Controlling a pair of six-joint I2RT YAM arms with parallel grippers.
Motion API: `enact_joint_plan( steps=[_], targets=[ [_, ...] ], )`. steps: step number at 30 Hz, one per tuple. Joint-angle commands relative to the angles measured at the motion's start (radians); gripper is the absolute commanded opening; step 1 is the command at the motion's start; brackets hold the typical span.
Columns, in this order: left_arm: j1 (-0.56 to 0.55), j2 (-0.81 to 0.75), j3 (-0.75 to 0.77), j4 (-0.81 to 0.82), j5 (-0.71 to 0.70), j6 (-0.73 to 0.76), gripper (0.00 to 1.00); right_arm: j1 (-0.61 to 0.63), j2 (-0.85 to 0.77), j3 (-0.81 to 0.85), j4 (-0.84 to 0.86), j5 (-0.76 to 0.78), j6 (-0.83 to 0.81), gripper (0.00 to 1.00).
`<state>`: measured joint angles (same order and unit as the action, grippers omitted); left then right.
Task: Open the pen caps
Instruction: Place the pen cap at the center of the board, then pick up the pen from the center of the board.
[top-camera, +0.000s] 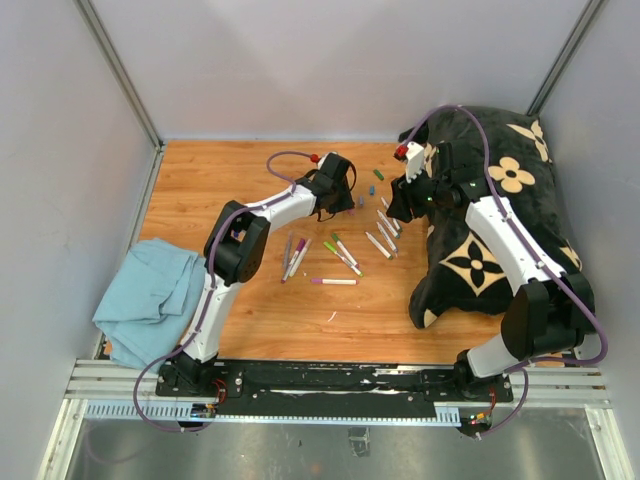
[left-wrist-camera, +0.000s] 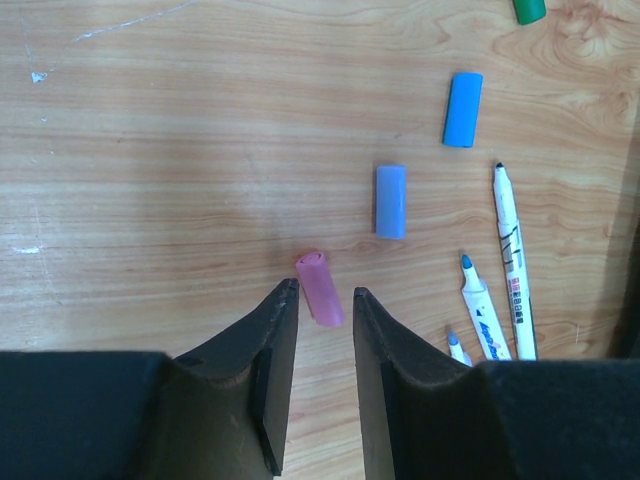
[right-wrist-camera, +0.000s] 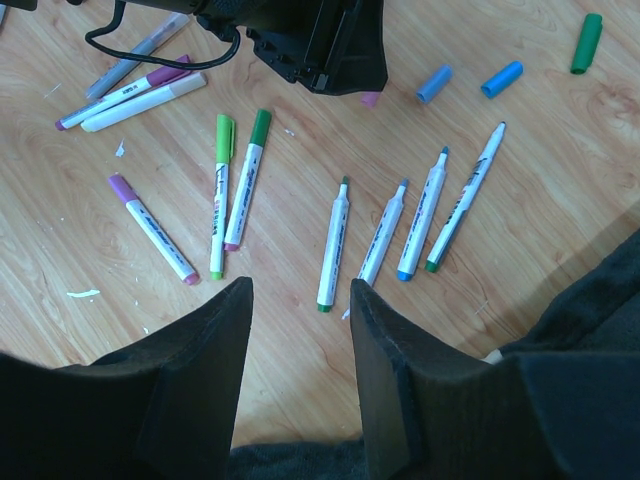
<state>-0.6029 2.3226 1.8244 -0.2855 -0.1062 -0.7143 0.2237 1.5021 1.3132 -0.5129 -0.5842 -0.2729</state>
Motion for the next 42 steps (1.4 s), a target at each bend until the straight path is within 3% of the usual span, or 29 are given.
enact_joint_plan(
  steps=[1,10,18,23,31,39,42],
  targets=[
    [-0.002,-0.018,0.018,0.019,0.026,0.009,0.33,-0.015,-0.008,-0.013,0.007,-0.031,0.001,0.45],
    [0.000,-0.244,-0.213,0.196,0.038,0.101,0.34,-0.015,-0.014,-0.017,0.008,-0.077,-0.009,0.45],
    [0.002,-0.593,-0.620,0.508,0.164,0.252,0.35,-0.015,-0.025,-0.030,0.008,-0.170,-0.033,0.46],
    [0.004,-0.838,-0.890,0.689,0.205,0.305,0.48,-0.015,-0.022,-0.039,0.008,-0.226,-0.047,0.47],
    [0.009,-1.138,-1.211,0.799,0.215,0.323,0.74,0.015,0.013,-0.047,0.010,-0.247,-0.064,0.47],
    [0.012,-1.362,-1.438,0.873,0.172,0.245,0.89,0.123,0.084,-0.042,0.010,-0.137,-0.078,0.47],
    [0.012,-1.434,-1.508,0.881,0.155,0.223,0.92,0.190,0.132,-0.032,0.018,-0.030,-0.050,0.49]
  ],
)
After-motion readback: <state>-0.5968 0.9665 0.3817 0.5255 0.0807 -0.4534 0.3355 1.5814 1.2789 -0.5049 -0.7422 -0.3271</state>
